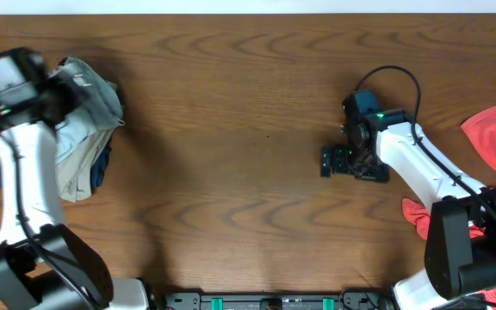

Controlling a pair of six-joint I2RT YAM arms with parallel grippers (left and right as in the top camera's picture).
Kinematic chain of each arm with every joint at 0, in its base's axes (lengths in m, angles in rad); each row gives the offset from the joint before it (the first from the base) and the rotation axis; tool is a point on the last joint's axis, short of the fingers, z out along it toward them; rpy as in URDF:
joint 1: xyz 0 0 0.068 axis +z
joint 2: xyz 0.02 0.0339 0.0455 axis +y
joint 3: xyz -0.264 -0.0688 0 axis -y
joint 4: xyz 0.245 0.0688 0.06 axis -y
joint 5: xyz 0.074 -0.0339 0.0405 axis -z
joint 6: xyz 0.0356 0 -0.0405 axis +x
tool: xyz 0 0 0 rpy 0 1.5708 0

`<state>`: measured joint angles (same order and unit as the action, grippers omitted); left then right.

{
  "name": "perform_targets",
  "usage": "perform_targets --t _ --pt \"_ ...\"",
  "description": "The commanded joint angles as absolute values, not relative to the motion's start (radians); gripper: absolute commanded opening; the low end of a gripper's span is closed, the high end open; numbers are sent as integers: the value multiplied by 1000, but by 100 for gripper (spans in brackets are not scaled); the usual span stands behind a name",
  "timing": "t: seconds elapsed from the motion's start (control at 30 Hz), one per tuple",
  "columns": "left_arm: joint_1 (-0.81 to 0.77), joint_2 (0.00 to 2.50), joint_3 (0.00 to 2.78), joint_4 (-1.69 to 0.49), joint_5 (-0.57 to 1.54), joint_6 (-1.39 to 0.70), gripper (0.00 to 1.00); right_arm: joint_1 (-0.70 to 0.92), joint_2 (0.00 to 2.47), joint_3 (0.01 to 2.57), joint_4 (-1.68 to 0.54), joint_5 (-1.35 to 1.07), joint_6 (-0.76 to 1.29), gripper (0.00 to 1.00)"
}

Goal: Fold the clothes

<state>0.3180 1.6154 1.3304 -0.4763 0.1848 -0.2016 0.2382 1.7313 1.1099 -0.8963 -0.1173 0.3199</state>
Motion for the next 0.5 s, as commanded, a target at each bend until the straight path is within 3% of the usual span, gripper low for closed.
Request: perform_targets --t 0.0,0.23,0.47 --pt "181 1611 1333 -524 190 -145 98 233 1709 1117 -841 -282 245 99" --pt "-69 1643 1333 -828 191 -142 98 158 1708 1184 -864 -194 245 99" --pt "-128 1646 1333 -1217 191 -165 98 31 1698 1311 -1125 -183 207 99"
